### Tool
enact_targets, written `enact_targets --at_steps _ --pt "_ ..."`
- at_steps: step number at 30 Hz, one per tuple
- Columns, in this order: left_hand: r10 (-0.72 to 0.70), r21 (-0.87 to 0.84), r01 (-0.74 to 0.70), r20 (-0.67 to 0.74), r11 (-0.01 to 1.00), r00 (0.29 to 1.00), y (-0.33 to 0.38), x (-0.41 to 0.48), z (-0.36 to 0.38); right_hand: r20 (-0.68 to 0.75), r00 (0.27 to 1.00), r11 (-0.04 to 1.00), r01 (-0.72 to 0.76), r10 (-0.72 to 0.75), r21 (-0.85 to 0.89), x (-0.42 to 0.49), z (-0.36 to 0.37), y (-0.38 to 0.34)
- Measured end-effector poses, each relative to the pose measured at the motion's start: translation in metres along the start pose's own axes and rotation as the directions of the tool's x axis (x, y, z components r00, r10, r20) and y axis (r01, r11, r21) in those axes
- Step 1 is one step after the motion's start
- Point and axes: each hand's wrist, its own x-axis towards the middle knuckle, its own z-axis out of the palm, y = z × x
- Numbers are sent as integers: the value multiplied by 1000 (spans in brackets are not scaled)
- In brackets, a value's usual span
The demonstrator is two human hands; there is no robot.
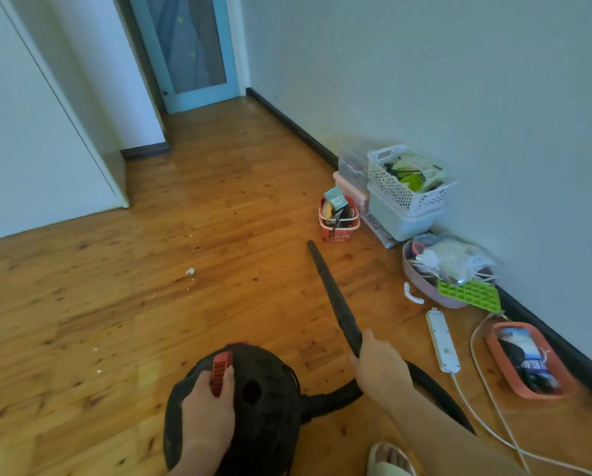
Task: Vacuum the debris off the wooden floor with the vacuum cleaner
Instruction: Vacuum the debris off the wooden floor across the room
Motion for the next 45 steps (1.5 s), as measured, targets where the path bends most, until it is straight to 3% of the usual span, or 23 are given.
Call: enact_targets --at_steps 35,45 --pt "56 -130 -58 -23 990 998 27 88 0 78 989 992 118 -122 51 96 22 -79" --pt "41 -148 -47 -47 988 998 39 127 0 68 993 991 91 -98 96 145 27 -108"
